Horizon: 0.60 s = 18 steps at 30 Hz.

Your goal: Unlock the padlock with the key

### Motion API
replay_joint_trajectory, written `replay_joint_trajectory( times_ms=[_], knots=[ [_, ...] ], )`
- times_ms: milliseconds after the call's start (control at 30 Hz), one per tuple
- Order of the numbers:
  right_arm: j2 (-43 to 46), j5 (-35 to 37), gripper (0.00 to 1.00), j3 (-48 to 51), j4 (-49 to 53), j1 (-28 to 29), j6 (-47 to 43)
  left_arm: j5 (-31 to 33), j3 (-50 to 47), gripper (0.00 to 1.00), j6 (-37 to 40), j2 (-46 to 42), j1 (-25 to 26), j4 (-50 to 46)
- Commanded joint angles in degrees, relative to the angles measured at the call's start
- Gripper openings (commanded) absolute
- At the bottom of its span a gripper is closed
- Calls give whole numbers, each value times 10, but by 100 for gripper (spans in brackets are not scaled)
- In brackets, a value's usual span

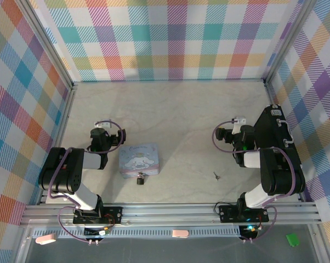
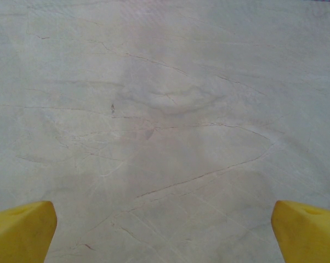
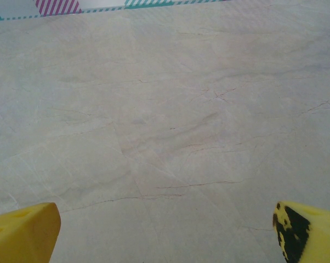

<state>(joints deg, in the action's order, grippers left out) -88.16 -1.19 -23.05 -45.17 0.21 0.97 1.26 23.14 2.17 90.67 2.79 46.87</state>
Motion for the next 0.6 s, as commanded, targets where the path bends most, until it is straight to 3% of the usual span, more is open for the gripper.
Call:
replay_joint_trajectory(
  times_ms=[0, 133, 300, 567],
  knots=[
    [2, -13, 99, -10, -14, -2, -6, -8, 12, 100, -5, -2, -5, 10],
    [3, -13, 99, -10, -14, -1, -6, -8, 9, 100, -3, -3, -5, 13],
    [16, -22, 99, -21, 19, -2, -11, 55, 4, 100, -24, -55, -1, -19],
    [178, -51, 99, -57, 196, 9, -11, 87, 34, 100, -63, -283, 7, -233]
  ],
)
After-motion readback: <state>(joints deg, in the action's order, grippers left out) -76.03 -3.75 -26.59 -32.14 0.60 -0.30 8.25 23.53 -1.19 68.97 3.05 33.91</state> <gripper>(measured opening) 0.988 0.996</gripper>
